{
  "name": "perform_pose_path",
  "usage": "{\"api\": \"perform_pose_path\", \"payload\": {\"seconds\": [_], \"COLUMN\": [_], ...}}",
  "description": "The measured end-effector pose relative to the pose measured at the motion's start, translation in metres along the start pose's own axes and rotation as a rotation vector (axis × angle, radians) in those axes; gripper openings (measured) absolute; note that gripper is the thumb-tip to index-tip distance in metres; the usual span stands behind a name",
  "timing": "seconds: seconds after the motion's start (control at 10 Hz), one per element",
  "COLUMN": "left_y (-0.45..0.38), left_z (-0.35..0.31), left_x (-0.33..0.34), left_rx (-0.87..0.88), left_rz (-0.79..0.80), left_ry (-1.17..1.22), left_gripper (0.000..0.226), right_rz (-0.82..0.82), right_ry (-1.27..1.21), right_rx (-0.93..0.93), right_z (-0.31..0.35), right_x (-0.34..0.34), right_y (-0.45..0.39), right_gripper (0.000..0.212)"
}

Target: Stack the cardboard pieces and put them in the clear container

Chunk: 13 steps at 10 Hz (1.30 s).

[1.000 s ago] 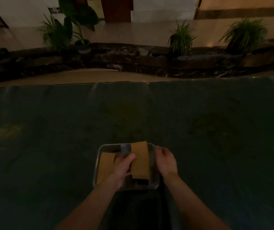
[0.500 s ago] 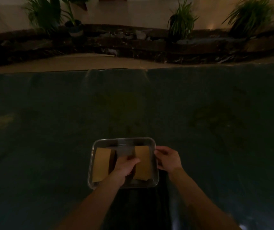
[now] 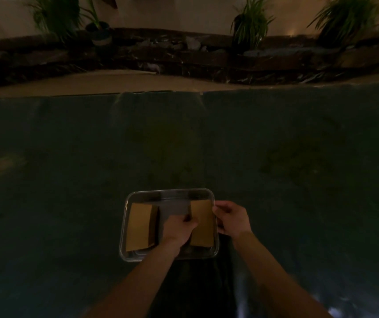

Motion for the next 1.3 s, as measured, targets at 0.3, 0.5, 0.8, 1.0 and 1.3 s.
{"api": "perform_pose_path", "payload": {"seconds": [0.3, 0.5, 0.8, 1.0, 1.3], "left_y": [-0.001, -0.003, 0.000, 0.007, 0.041], "left_z": [0.002, 0.005, -0.002, -0.007, -0.023], "left_x": [0.005, 0.010, 0.014, 0.011, -0.029], "left_rx": [-0.017, -0.036, 0.024, 0.005, 0.255], "left_rz": [-0.031, -0.047, -0.093, -0.017, -0.161], "left_ry": [-0.051, -0.081, -0.220, -0.179, -0.213], "left_gripper": [0.008, 0.016, 0.022, 0.015, 0.020], "right_rz": [-0.019, -0.019, -0.056, -0.089, -0.075], "right_ry": [0.003, 0.029, 0.051, 0.021, 0.079], "right_rx": [-0.023, -0.035, -0.060, -0.039, -0.170], "right_z": [-0.002, -0.002, -0.005, -0.014, -0.010], "right_x": [0.000, -0.001, 0.000, -0.003, -0.025], "right_y": [-0.002, -0.004, -0.005, 0.007, 0.050], "right_gripper": [0.014, 0.014, 0.014, 0.013, 0.018]}}
Point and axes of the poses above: each hand's wrist, its own y-axis away from the middle knuckle, its own x-axis out of the palm, z = x × y, the point moved 5 cm from there along -y, towards the middle knuckle, and after that the axes turned 2 degrees about -y, right-handed, at the moved point
